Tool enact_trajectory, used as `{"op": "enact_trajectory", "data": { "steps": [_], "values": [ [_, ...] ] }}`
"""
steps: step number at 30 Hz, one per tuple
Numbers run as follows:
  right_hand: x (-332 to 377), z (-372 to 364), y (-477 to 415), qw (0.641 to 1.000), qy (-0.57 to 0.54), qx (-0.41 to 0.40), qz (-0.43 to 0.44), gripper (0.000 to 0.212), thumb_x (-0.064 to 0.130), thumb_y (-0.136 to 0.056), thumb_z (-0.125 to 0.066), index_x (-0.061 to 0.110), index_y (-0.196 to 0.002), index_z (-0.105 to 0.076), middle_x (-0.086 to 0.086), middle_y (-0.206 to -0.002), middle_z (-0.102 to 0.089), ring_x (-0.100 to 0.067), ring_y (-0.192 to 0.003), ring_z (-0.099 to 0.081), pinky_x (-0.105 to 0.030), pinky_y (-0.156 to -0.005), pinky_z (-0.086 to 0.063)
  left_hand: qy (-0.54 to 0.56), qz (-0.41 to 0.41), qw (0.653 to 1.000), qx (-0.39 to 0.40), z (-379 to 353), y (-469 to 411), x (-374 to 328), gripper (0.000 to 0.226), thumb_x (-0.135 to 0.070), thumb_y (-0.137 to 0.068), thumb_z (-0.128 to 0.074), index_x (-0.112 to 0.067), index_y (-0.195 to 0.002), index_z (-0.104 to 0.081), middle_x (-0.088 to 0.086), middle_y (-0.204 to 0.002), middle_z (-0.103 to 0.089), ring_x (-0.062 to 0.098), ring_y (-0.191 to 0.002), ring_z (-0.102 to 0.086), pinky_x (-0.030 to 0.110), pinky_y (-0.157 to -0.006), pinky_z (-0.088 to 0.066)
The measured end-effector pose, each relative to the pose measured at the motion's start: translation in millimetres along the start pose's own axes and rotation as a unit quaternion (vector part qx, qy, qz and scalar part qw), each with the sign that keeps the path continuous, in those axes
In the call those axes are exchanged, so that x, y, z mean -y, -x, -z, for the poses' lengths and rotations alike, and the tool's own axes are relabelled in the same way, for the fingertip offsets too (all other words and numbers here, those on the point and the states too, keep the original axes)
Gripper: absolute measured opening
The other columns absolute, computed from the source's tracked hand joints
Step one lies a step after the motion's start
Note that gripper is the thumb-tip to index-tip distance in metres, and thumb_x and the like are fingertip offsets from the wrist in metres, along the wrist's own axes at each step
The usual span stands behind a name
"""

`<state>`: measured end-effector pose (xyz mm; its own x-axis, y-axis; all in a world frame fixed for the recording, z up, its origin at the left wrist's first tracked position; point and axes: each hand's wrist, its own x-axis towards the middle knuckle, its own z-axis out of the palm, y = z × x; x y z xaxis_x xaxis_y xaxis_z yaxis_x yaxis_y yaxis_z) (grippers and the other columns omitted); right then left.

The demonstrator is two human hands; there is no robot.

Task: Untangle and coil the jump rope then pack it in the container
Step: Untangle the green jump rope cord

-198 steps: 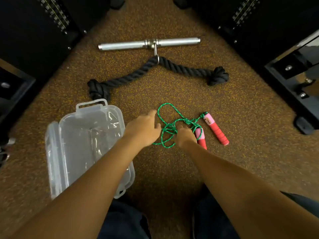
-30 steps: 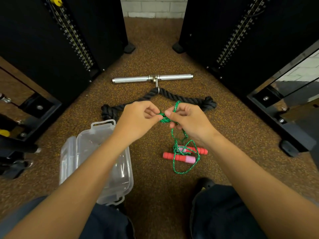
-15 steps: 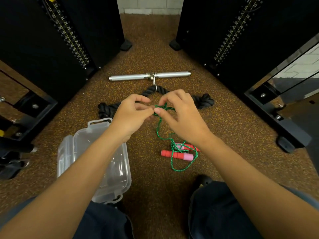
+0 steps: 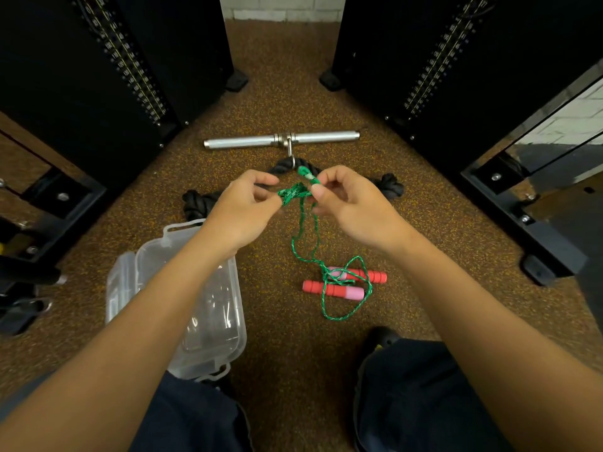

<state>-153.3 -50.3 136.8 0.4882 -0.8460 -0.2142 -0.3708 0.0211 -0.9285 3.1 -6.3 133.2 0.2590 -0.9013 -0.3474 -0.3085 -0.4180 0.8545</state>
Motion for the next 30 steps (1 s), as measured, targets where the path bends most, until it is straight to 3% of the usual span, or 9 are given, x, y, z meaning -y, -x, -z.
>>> {"op": "enact_trajectory", "data": {
  "steps": [4, 6, 9, 13, 15, 18, 20, 24, 30],
  "values": [
    [5, -2, 0, 0.965, -0.251, 0.032, -0.065, 0.015, 0.006, -0.097, -0.038, 0.015, -0.089, -0.046, -0.003, -0.094, -0.058, -0.014, -0.083, -0.059, -0.028, -0.082, -0.054, 0.15, 0.078, 0.98, 0.108, -8, 8, -8, 0.034, 0.009, -0.091, -0.036, -0.004, -0.119, -0.05, 0.008, -0.094, -0.055, 0.011, -0.072, -0.057, 0.015, -0.06, -0.05],
    [5, -1, -2, 0.957, -0.283, 0.002, -0.064, 0.014, 0.004, -0.097, -0.038, 0.014, -0.092, -0.046, -0.003, -0.092, -0.058, -0.015, -0.081, -0.059, -0.028, -0.082, -0.053, 0.218, 0.09, 0.957, 0.167, -3, 13, -6, 0.042, 0.015, -0.085, -0.03, -0.002, -0.115, -0.054, 0.009, -0.092, -0.054, 0.008, -0.064, -0.05, 0.013, -0.048, -0.04],
    [-1, -1, -3, 0.984, -0.167, -0.022, -0.053, 0.024, 0.008, -0.093, -0.048, 0.017, -0.115, -0.049, 0.003, -0.104, -0.054, -0.013, -0.099, -0.053, -0.031, -0.095, -0.04, 0.307, 0.114, 0.925, 0.191, 4, 9, -13, 0.046, 0.017, -0.08, -0.027, 0.001, -0.109, -0.058, 0.008, -0.083, -0.053, 0.006, -0.055, -0.051, 0.013, -0.046, -0.039],
    [-6, 3, 0, 0.985, -0.106, 0.13, -0.026, 0.052, 0.048, -0.085, -0.049, 0.027, -0.131, -0.043, 0.009, -0.139, -0.044, -0.003, -0.126, -0.041, -0.022, -0.108, -0.028, 0.441, 0.084, 0.863, 0.23, 22, 7, -26, 0.037, 0.003, -0.063, -0.04, -0.002, -0.083, -0.071, 0.002, -0.066, -0.056, 0.004, -0.051, -0.049, 0.012, -0.045, -0.041],
    [-10, 2, 4, 0.983, 0.052, 0.175, -0.001, 0.037, 0.048, -0.083, -0.058, 0.026, -0.113, -0.056, 0.003, -0.131, -0.054, -0.006, -0.119, -0.049, -0.025, -0.103, -0.035, 0.518, 0.054, 0.816, 0.252, 34, 6, -29, 0.025, -0.005, -0.056, -0.055, -0.004, -0.075, -0.071, 0.002, -0.066, -0.055, 0.004, -0.05, -0.048, 0.013, -0.046, -0.042],
    [-18, 1, 3, 0.97, 0.166, 0.179, -0.014, 0.022, 0.035, -0.092, -0.051, 0.016, -0.085, -0.06, -0.005, -0.094, -0.07, -0.004, -0.081, -0.059, -0.019, -0.079, -0.043, 0.59, -0.005, 0.76, 0.272, 53, 0, -24, 0.019, -0.015, -0.06, -0.063, -0.01, -0.077, -0.065, -0.001, -0.068, -0.054, 0.006, -0.057, -0.047, 0.016, -0.055, -0.039],
    [-23, 7, 2, 0.956, 0.224, 0.179, -0.059, 0.028, 0.036, -0.097, -0.039, 0.018, -0.082, -0.056, 0.0, -0.086, -0.068, 0.0, -0.072, -0.057, -0.02, -0.067, -0.041, 0.602, -0.017, 0.774, 0.198, 65, -4, -21, 0.018, -0.028, -0.068, -0.049, -0.018, -0.072, -0.064, -0.004, -0.072, -0.052, 0.008, -0.066, -0.048, 0.018, -0.063, -0.039],
    [-27, 20, 2, 0.94, 0.278, 0.174, -0.095, 0.035, 0.038, -0.098, -0.033, 0.014, -0.083, -0.055, -0.005, -0.084, -0.07, -0.022, -0.084, -0.064, -0.031, -0.076, -0.048, 0.558, 0.03, 0.828, 0.053, 71, -8, -14, 0.021, -0.036, -0.065, -0.045, -0.02, -0.068, -0.058, -0.002, -0.084, -0.06, 0.014, -0.086, -0.063, 0.028, -0.081, -0.046],
    [-8, 15, 1, 0.977, 0.012, 0.163, -0.134, 0.032, 0.032, -0.098, -0.036, 0.01, -0.081, -0.051, -0.012, -0.071, -0.065, -0.021, -0.061, -0.068, -0.029, -0.06, -0.06, 0.26, 0.145, 0.948, 0.111, 8, 1, -8, 0.079, -0.072, -0.08, -0.034, -0.014, -0.133, -0.042, 0.01, -0.119, -0.061, 0.023, -0.109, -0.059, 0.039, -0.093, -0.044]
  ]
}}
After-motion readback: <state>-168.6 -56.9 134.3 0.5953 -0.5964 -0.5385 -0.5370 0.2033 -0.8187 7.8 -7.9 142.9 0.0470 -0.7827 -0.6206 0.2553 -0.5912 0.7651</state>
